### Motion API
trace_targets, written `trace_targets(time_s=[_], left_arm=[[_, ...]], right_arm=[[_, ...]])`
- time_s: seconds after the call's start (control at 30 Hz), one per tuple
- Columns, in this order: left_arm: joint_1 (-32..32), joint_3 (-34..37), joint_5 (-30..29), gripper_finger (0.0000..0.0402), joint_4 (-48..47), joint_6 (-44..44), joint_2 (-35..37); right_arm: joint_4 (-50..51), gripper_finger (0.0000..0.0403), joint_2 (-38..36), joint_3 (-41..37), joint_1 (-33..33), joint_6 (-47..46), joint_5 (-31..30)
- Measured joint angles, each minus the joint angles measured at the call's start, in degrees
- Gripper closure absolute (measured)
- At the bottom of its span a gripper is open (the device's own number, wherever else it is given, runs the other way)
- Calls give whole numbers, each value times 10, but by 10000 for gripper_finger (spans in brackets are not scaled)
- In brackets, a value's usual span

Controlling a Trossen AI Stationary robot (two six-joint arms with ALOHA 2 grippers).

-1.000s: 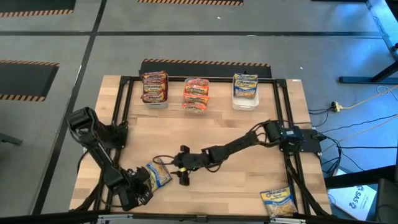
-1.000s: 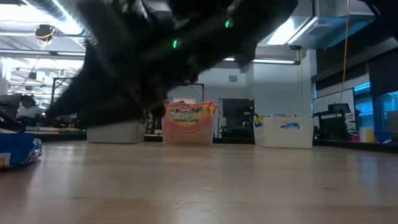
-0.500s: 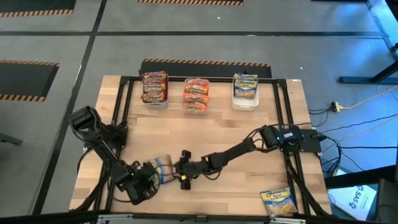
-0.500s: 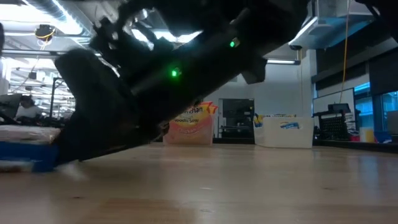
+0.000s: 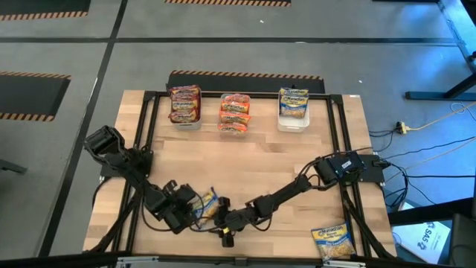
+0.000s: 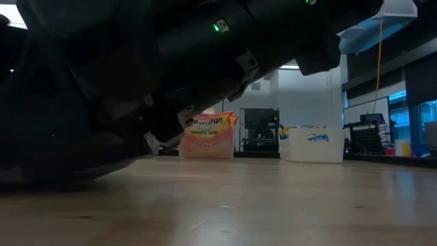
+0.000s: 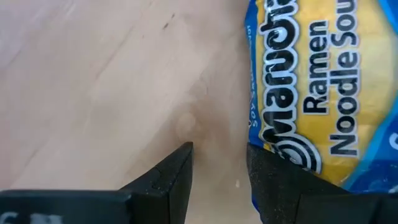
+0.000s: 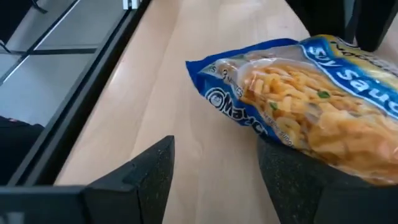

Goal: Sort Maruchan noodles
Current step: Put the left blue noodle into the white bin

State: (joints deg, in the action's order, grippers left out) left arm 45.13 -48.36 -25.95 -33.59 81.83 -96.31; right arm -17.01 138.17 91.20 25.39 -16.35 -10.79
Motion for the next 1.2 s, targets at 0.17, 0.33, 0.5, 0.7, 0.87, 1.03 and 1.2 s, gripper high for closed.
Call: trace_targets(time_s=[0.17,0.33,0.5,0.7,0.87,1.03,1.2], left_arm=[[-17,-2,53,255,-20,-25,11],[-1,-3,74,255,-47,-29,64],[12,-3,35,255,-45,-24,110],[63,-3,41,255,3,48,111],[113,-4,-45,255,82,62,108],[126,-3,-92,255,91,72,71],[124,-3,-84,255,94,77,35]], right_arm=[[62,176,-12,0,1,2,14],[195,176,-76,1,12,26,3],[315,176,-122,1,12,43,-98],[302,176,-125,0,-36,37,-99],[213,176,-122,-22,-88,-30,-9],[130,176,-106,-55,-120,-104,31],[76,176,-74,-56,-119,-139,48]])
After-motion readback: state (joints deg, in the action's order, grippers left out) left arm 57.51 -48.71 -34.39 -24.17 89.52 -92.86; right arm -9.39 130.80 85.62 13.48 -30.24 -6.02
